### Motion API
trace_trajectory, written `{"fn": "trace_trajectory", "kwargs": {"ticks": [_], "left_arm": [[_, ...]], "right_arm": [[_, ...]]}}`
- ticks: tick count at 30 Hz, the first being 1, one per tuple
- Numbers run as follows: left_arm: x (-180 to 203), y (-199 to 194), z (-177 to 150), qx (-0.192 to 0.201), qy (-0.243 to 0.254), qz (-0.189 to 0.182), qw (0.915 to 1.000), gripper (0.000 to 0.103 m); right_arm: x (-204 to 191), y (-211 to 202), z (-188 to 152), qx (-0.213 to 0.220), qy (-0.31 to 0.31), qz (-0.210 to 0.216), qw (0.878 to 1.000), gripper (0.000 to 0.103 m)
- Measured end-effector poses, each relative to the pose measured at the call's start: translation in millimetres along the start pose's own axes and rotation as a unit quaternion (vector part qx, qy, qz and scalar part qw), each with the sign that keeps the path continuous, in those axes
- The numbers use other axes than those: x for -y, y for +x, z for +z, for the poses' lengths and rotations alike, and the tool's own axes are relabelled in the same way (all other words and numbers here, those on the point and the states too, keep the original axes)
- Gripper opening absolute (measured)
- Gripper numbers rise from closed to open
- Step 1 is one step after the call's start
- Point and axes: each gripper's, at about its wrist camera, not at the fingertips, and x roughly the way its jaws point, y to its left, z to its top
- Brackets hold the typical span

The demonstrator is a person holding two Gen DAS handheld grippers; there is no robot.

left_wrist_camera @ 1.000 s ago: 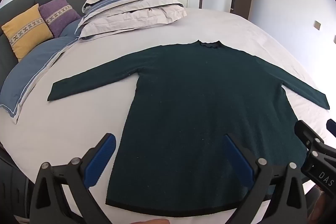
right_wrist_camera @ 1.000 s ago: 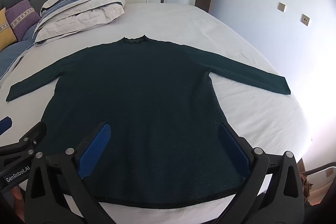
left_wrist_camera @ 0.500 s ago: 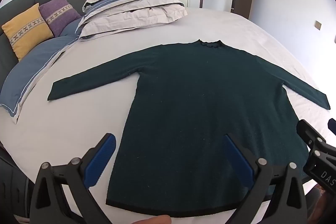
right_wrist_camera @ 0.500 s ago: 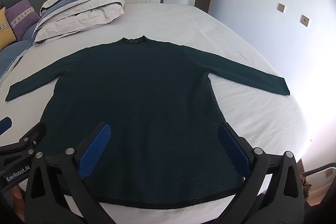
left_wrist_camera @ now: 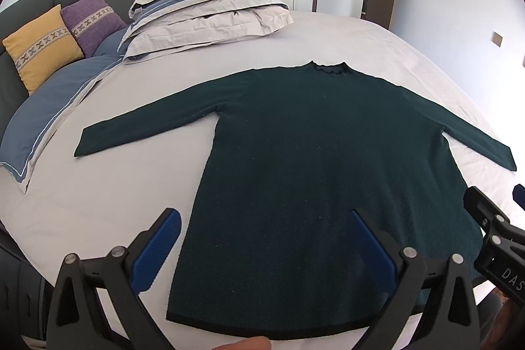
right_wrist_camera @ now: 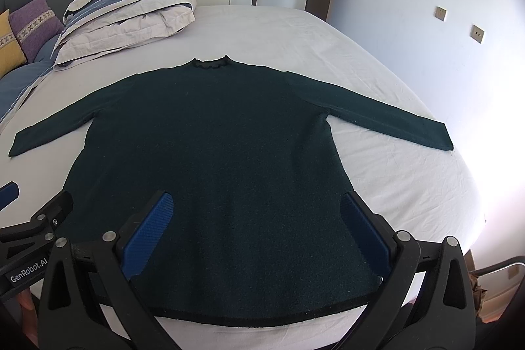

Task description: Fold small clothes

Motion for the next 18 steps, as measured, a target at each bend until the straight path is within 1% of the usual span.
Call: {"fn": "trace_trajectory", "kwargs": {"ticks": [18], "left_arm": [[-2.3,-0.2,-4.3,-0.003,0.001,-0.001,1.0000,0.103]], "right_arm": [[-1.9,3.4,-0.7,-0.003,-0.003,0.000,1.000,0.103]]}}
